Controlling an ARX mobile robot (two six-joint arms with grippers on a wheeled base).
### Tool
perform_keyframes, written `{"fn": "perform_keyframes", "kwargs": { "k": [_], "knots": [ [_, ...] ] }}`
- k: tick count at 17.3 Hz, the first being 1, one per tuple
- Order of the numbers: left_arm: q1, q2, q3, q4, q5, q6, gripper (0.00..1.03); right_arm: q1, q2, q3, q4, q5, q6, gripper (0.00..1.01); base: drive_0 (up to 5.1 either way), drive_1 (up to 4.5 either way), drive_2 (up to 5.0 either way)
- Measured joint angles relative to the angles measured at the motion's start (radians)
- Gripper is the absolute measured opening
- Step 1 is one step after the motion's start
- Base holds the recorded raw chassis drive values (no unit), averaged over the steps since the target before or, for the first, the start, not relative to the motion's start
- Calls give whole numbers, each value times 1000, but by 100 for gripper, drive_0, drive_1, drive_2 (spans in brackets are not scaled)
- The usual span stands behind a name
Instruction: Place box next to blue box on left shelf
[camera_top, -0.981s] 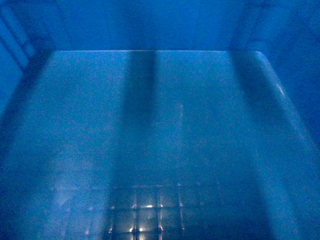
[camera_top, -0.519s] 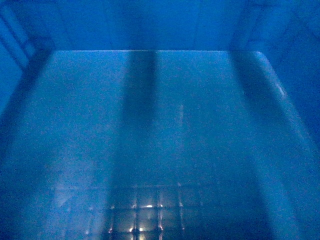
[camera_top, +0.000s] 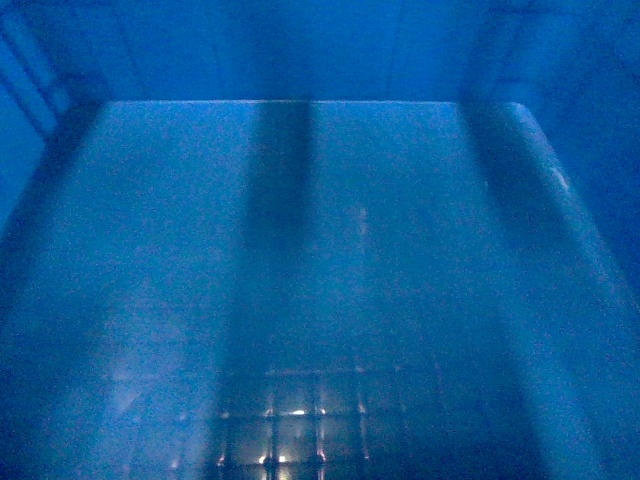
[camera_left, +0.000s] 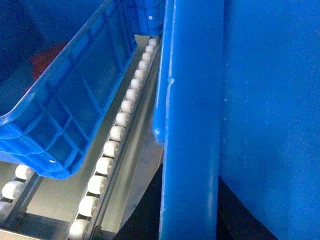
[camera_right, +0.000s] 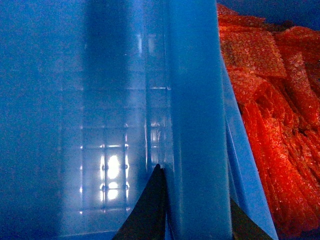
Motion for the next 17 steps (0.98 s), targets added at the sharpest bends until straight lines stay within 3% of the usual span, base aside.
{"fn": "perform_keyframes", "kwargs": {
  "k": [17],
  "knots": [
    [0,0,0,0,0,0,13,0,0,0,0,0,0,13,0,0,0]
  ]
}}
